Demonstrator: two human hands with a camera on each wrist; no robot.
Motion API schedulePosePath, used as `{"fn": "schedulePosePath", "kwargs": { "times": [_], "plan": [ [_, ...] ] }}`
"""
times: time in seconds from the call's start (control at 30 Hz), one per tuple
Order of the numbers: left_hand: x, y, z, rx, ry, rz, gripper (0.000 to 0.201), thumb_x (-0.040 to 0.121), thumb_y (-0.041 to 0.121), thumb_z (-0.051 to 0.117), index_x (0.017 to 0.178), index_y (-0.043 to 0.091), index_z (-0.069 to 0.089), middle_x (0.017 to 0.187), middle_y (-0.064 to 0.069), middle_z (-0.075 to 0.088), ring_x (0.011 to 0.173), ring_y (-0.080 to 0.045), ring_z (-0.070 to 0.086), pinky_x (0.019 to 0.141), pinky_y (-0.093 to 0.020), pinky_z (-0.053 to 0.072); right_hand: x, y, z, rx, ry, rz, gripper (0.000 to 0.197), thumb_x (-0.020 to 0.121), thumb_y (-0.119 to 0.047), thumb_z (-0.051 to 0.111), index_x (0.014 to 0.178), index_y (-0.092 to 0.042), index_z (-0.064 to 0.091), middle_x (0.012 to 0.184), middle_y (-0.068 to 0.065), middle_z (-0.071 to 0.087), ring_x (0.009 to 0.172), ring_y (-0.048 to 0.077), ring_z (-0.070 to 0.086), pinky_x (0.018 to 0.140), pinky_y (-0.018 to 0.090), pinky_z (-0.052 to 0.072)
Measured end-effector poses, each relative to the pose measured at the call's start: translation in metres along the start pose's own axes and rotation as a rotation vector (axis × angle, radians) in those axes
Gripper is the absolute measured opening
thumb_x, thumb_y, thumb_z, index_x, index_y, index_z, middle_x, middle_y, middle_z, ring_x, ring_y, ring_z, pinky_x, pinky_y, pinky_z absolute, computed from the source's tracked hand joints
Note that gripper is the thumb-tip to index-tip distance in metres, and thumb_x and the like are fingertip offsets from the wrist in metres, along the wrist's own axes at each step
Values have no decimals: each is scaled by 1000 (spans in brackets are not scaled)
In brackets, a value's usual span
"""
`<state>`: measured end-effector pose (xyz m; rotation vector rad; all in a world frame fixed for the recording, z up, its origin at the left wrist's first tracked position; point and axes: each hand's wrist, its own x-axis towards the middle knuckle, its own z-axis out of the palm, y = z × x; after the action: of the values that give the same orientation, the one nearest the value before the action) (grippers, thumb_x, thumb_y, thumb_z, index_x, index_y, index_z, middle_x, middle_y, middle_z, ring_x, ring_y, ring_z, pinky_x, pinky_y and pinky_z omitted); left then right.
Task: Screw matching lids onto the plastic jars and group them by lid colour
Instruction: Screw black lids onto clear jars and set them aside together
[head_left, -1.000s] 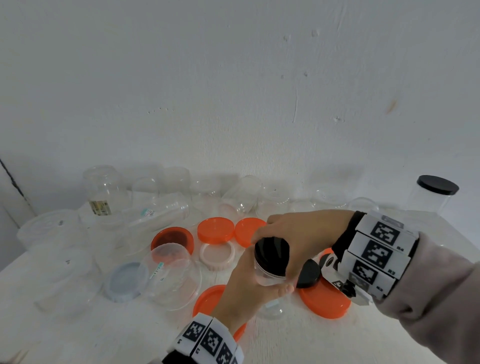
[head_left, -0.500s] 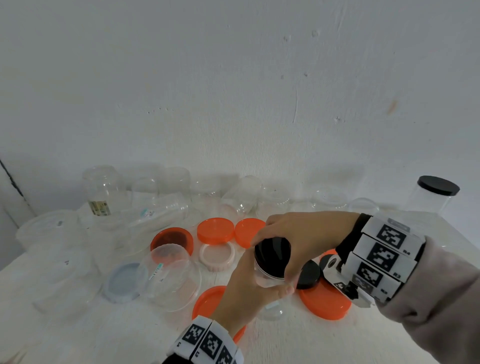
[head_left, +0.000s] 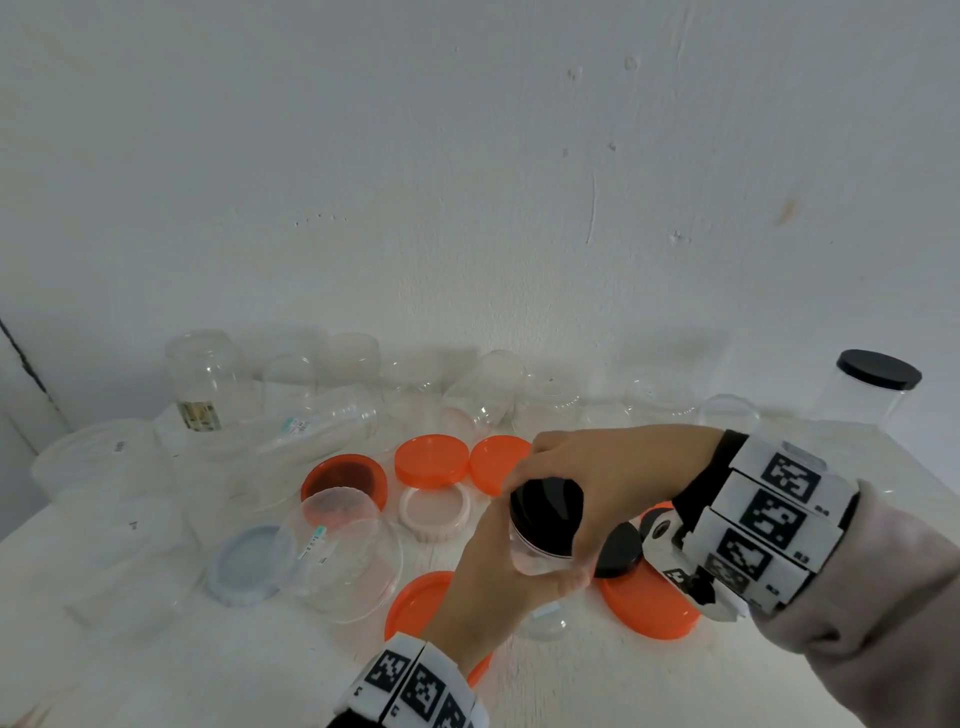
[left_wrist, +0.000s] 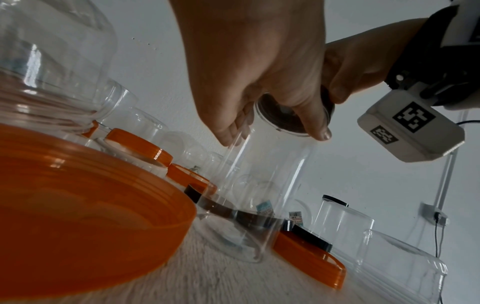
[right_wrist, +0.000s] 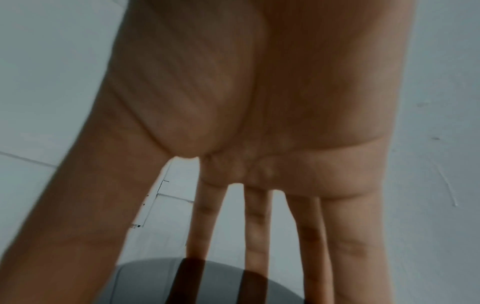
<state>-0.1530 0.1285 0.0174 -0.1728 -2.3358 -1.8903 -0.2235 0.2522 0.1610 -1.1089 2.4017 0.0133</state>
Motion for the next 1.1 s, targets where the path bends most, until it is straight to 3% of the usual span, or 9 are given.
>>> {"fn": "schedulePosePath", "kwargs": {
  "times": [0.17, 0.3, 0.37, 0.5, 0.57, 0.67, 0.9, 0.97, 1.1],
  "plan": [
    [-1, -1, 0, -11, -3, -30, 74, 59, 47, 81, 122, 44, 43, 114, 33, 56, 110, 13, 51, 81, -4, 43, 5, 2, 5, -28, 113, 25, 67, 71, -52, 76, 129, -40, 46, 101, -19, 41, 90, 4, 46, 69, 19, 41],
    [-1, -2, 0, -11, -11, -46, 75, 62, 42, 83, 125, 43, 42, 115, 34, 56, 110, 14, 51, 79, 0, 41, 10, 2, 15, -59, 169, 151, 69, 70, -74, 62, 124, -35, 42, 104, -9, 43, 89, 13, 49, 60, 22, 40],
    [-1, -3, 0, -5, -8, -46, 73, 64, 40, 84, 125, 42, 43, 115, 33, 56, 110, 13, 51, 80, 0, 41, 9, 3, 14, -22, 139, 152, 70, 71, -71, 64, 126, -36, 39, 107, -8, 42, 91, 13, 49, 58, 21, 39],
    [0, -2, 0, 18, -3, -27, 68, 65, 41, 83, 120, 43, 44, 113, 35, 55, 109, 13, 51, 82, -1, 40, 4, 3, 7, 16, 1, 58, 83, 72, -41, 79, 139, -43, 31, 119, -12, 36, 107, 11, 44, 78, 24, 46],
    [0, -2, 1, 26, 0, -24, 68, 64, 40, 83, 119, 44, 44, 114, 36, 54, 110, 14, 50, 83, 0, 40, 3, 2, 6, 14, 12, 27, 80, 72, -37, 80, 138, -42, 35, 115, -14, 37, 104, 9, 43, 78, 22, 45],
    [0, -3, 0, 12, -1, -39, 70, 65, 38, 84, 122, 43, 44, 114, 32, 56, 110, 12, 52, 82, -2, 42, 4, 1, 7, -1, 63, 34, 73, 72, -47, 77, 133, -42, 38, 101, -20, 37, 89, 3, 45, 66, 17, 38],
    [1, -6, 0, -40, -13, -51, 72, 65, 31, 84, 123, 40, 44, 112, 33, 58, 107, 13, 54, 78, -1, 42, 11, -3, 23, -119, 183, 189, 72, 74, -78, 54, 123, -26, 40, 96, -5, 39, 77, 11, 45, 55, 22, 31],
    [1, -7, 1, -33, -10, -45, 72, 65, 33, 85, 123, 41, 44, 114, 32, 58, 109, 12, 54, 80, -2, 43, 7, -1, 20, -72, 151, 170, 75, 74, -73, 60, 130, -30, 36, 103, -5, 41, 81, 10, 47, 58, 21, 35],
    [1, -5, 2, -4, 10, -24, 75, 59, 47, 82, 123, 41, 44, 114, 34, 56, 110, 13, 52, 82, -1, 41, -1, 2, 10, -20, 26, 43, 87, 73, -43, 78, 143, -43, 26, 123, -10, 37, 111, 14, 42, 85, 26, 47]
  ]
}}
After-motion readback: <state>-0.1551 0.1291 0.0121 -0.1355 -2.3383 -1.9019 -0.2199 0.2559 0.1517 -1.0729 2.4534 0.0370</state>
